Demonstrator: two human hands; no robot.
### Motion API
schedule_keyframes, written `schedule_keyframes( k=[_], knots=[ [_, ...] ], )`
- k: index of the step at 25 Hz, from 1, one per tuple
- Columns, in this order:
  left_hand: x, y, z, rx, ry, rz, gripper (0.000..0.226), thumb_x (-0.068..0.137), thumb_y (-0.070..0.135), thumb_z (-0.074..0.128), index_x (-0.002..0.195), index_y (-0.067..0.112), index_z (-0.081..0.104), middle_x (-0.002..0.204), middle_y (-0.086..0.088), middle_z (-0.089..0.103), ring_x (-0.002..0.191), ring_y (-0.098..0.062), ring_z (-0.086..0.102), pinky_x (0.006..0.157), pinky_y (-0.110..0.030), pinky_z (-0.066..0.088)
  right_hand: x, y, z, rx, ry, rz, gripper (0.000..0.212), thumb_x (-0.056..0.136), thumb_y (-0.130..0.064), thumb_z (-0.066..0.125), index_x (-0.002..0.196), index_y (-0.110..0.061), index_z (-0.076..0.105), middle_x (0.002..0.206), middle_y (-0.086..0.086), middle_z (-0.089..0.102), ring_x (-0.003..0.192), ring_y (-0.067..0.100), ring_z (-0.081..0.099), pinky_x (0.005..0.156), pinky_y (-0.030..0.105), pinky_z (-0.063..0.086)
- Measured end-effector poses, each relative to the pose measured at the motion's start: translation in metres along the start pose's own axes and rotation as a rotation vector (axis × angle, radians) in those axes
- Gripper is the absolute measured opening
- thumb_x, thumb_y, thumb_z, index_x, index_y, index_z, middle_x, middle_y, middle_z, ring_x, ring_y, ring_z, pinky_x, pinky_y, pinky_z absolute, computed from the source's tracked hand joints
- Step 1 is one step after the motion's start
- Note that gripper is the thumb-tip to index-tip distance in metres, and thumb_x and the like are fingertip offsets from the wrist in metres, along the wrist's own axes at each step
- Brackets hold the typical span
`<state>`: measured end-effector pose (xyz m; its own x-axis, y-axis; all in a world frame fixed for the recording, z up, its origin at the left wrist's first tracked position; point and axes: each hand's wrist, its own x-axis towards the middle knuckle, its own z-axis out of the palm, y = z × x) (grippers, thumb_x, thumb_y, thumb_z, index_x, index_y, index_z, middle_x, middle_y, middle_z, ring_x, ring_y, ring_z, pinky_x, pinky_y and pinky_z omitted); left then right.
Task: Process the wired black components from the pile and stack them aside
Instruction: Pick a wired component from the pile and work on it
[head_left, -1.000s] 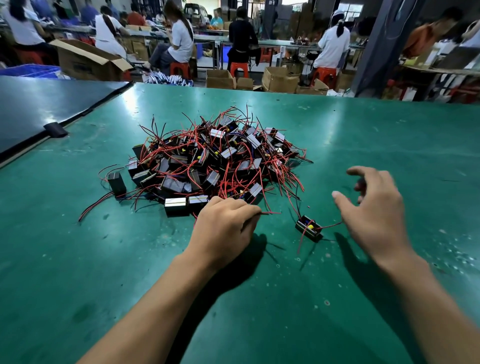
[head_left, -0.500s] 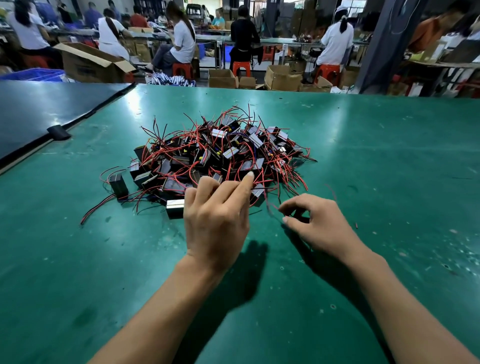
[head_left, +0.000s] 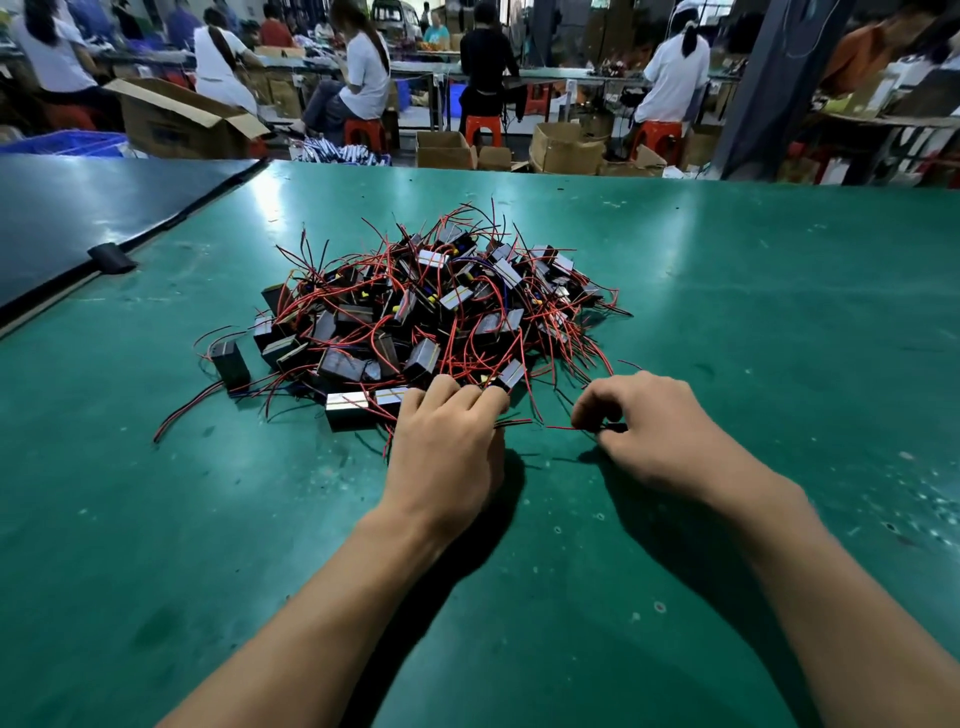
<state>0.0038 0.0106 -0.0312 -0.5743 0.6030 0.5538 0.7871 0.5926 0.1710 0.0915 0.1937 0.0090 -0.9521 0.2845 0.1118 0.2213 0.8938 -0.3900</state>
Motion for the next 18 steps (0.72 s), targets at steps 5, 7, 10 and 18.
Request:
schedule_keyframes(
  k=[5, 7, 10, 18],
  knots=[
    [0.0, -0.006, 0.005, -0.17, -0.086, 0.069, 0.006, 0.087, 0.018, 0.063, 0.089, 0.012, 0.062, 0.083, -0.002, 0.065, 0.085, -0.027, 0.054, 0.074, -0.041, 0.044, -0.005, 0.002, 0.0, -0.173, 0.032, 0.146, 0.056, 0.079, -0.04, 0.075, 0.13, -0.036, 0.054, 0.121, -0.001, 0.054, 0.121, 0.024, 0.049, 0.102, 0.039, 0.041],
    [0.0, -0.007, 0.007, -0.212, -0.099, 0.046, 0.005, 0.089, 0.019, 0.061, 0.088, 0.013, 0.06, 0.082, 0.0, 0.064, 0.084, -0.025, 0.053, 0.075, -0.041, 0.043, -0.013, 0.013, -0.003, -0.122, 0.015, 0.231, 0.06, 0.081, -0.042, 0.075, 0.135, -0.03, 0.052, 0.126, 0.004, 0.054, 0.121, 0.026, 0.05, 0.101, 0.037, 0.043],
    [0.0, -0.005, 0.009, -0.284, -0.07, 0.012, 0.002, 0.091, 0.013, 0.059, 0.091, 0.011, 0.06, 0.079, -0.003, 0.064, 0.08, -0.027, 0.052, 0.074, -0.043, 0.043, -0.021, 0.031, -0.004, 0.138, -0.029, 0.244, 0.033, 0.089, -0.029, 0.073, 0.12, -0.023, 0.067, 0.107, -0.002, 0.07, 0.098, 0.015, 0.064, 0.084, 0.023, 0.046],
    [-0.003, -0.006, 0.006, -0.359, -0.022, 0.001, 0.01, 0.087, 0.004, 0.062, 0.096, 0.007, 0.062, 0.085, -0.005, 0.064, 0.082, -0.025, 0.055, 0.075, -0.041, 0.047, -0.029, 0.04, 0.006, 0.576, 0.009, 0.147, 0.028, 0.093, 0.002, 0.063, 0.102, -0.023, 0.072, 0.093, -0.004, 0.078, 0.083, -0.001, 0.068, 0.089, 0.024, 0.051]
  ],
)
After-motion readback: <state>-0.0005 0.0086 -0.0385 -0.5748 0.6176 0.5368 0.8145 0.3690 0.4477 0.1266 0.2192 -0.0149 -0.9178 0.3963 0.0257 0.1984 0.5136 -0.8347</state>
